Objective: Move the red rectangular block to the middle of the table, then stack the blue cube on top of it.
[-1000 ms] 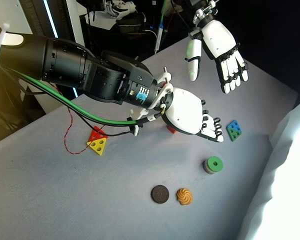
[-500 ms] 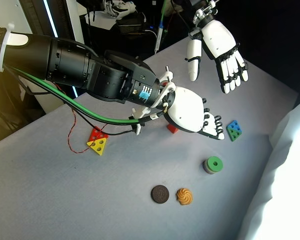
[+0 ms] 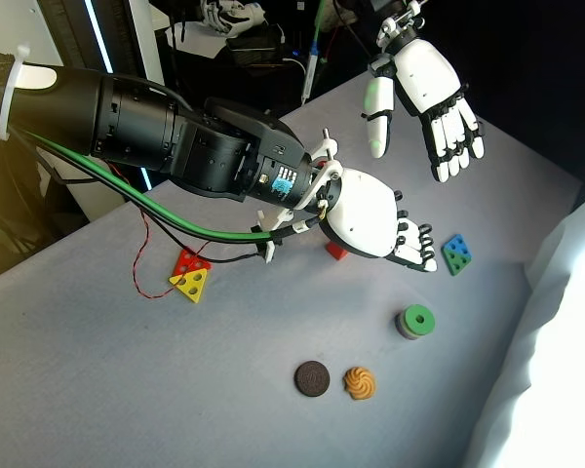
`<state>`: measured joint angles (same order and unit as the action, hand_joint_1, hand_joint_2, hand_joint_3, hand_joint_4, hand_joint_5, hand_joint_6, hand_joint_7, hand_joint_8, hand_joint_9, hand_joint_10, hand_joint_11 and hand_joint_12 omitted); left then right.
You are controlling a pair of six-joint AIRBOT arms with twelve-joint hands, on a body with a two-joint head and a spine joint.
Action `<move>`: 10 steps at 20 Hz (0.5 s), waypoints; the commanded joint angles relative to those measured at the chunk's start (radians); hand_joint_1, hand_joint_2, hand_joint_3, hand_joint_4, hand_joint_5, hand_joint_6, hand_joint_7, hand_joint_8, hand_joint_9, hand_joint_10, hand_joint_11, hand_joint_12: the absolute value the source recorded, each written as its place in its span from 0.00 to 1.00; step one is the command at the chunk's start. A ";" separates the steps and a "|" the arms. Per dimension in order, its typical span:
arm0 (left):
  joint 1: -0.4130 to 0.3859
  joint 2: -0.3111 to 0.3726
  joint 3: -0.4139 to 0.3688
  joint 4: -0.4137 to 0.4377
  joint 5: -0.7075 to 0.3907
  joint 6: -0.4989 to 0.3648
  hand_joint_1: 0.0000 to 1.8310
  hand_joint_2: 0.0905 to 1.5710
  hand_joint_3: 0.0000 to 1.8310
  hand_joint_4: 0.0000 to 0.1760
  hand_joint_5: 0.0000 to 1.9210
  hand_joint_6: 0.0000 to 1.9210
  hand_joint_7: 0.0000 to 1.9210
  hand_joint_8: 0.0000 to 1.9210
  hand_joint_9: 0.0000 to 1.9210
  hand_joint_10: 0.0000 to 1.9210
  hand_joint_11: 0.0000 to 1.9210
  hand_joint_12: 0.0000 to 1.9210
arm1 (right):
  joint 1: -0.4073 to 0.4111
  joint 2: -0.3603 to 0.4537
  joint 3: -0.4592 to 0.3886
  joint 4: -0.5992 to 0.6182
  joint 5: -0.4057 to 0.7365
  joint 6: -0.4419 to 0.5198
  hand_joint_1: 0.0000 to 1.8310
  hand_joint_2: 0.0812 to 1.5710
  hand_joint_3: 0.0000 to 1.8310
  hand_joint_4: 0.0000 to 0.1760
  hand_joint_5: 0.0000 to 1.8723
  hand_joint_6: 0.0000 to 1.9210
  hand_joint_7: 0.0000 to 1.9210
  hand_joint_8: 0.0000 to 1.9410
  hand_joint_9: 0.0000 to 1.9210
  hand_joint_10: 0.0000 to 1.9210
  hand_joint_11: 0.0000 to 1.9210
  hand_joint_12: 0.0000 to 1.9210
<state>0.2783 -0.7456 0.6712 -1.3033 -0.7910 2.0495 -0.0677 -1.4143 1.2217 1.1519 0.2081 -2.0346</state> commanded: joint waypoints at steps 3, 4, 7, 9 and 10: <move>-0.014 0.009 0.003 0.053 -0.063 0.004 0.00 0.73 0.00 0.00 0.19 0.00 0.17 0.00 0.13 0.00 0.00 0.10 | -0.002 0.009 0.006 -0.013 0.050 0.009 0.46 0.48 0.00 0.78 0.47 0.16 0.00 0.00 0.00 0.00 0.00 0.00; -0.014 0.009 0.003 0.053 -0.062 0.004 0.00 0.73 0.00 0.00 0.19 0.00 0.17 0.00 0.12 0.00 0.00 0.08 | -0.002 0.009 0.009 -0.013 0.050 0.010 0.45 0.46 0.00 0.70 0.47 0.12 0.00 0.00 0.00 0.00 0.00 0.00; -0.014 0.009 0.003 0.053 -0.062 0.005 0.00 0.73 0.00 0.00 0.19 0.00 0.17 0.00 0.12 0.00 0.00 0.09 | -0.002 0.009 0.011 -0.013 0.050 0.009 0.40 0.45 0.00 0.80 0.44 0.06 0.00 0.00 0.00 0.00 0.00 0.00; -0.014 0.009 0.003 0.053 -0.063 0.005 0.00 0.73 0.00 0.00 0.19 0.00 0.18 0.00 0.13 0.00 0.00 0.10 | -0.002 0.009 0.011 -0.013 0.050 0.009 0.40 0.45 0.00 0.96 0.42 0.05 0.00 0.00 0.00 0.00 0.00 0.00; -0.014 0.009 0.003 0.053 -0.063 0.005 0.00 0.73 0.00 0.00 0.19 0.00 0.18 0.00 0.12 0.00 0.00 0.10 | -0.002 0.009 0.011 -0.013 0.050 0.009 0.38 0.46 0.00 0.99 0.40 0.04 0.00 0.00 0.00 0.00 0.00 0.00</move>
<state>0.2783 -0.7456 0.6712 -1.3033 -0.7902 2.0502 -0.0731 -1.4143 1.2350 1.1545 0.2142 -2.0315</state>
